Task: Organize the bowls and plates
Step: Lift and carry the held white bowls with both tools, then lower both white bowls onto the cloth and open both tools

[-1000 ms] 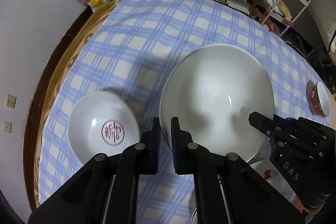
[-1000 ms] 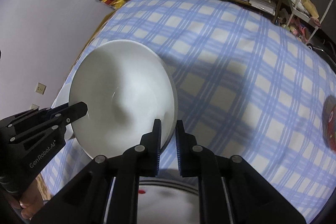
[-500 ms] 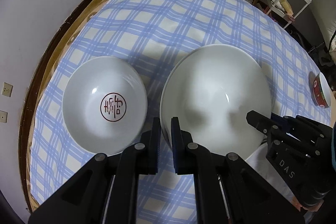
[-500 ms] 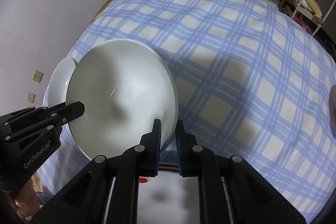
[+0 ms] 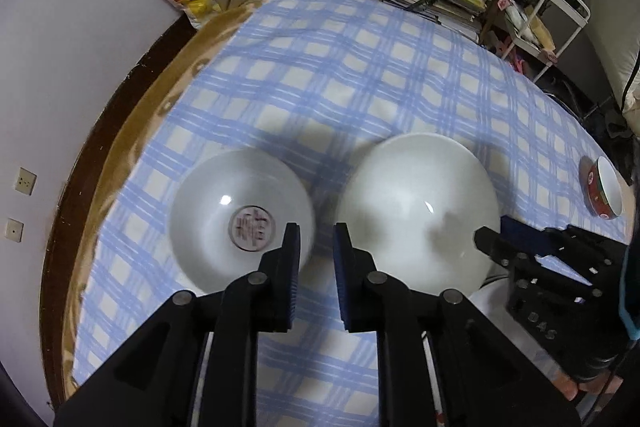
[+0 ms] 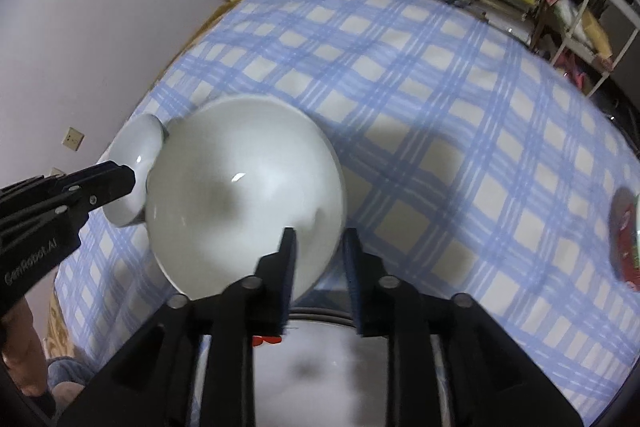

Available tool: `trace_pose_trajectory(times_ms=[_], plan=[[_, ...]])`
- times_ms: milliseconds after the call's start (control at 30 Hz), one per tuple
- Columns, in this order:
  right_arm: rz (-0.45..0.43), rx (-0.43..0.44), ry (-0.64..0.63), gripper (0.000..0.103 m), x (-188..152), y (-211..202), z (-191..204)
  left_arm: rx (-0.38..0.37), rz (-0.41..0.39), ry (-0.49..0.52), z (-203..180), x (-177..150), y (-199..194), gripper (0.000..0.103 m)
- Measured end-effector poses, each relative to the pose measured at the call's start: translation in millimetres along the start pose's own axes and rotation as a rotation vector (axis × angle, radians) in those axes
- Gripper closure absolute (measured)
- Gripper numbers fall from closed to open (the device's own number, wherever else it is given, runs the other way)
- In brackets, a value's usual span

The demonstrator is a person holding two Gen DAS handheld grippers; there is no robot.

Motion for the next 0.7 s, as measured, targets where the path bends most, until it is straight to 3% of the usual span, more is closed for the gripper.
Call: trace_pose_trajectory(times_ms=[200, 300, 367, 500, 700], plan=[[-0.097, 0.012, -0.034, 0.03, 21, -27, 17, 0.035, 0.016, -0.062, 40, 0, 0, 0.08], [-0.118, 0.009, -0.056, 0.013, 32, -33, 29, 0.049, 0.023, -0.097, 61, -3, 2, 0.071], [-0.134, 0.011, -0.069, 0.01, 38, -35, 37, 0.063, 0.016, -0.117, 75, -5, 3, 0.053], [-0.129, 0.018, -0.104, 0.009, 49, -30, 56, 0.091, 0.026, -0.147, 97, -11, 8, 0.034], [-0.129, 0.032, -0.154, 0.009, 56, -11, 86, 0.087, 0.055, -0.172, 126, -20, 24, 0.032]])
Point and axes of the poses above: each gripper's, at about its wrist camera, not at the fingertips, and y roughly the way its jaws point, z to its left, x to its top, the point moved 4 cm from there along y, roughly the way its jaws point, and after that the axes turned 5 degrees about x, right-handed, at the moved point
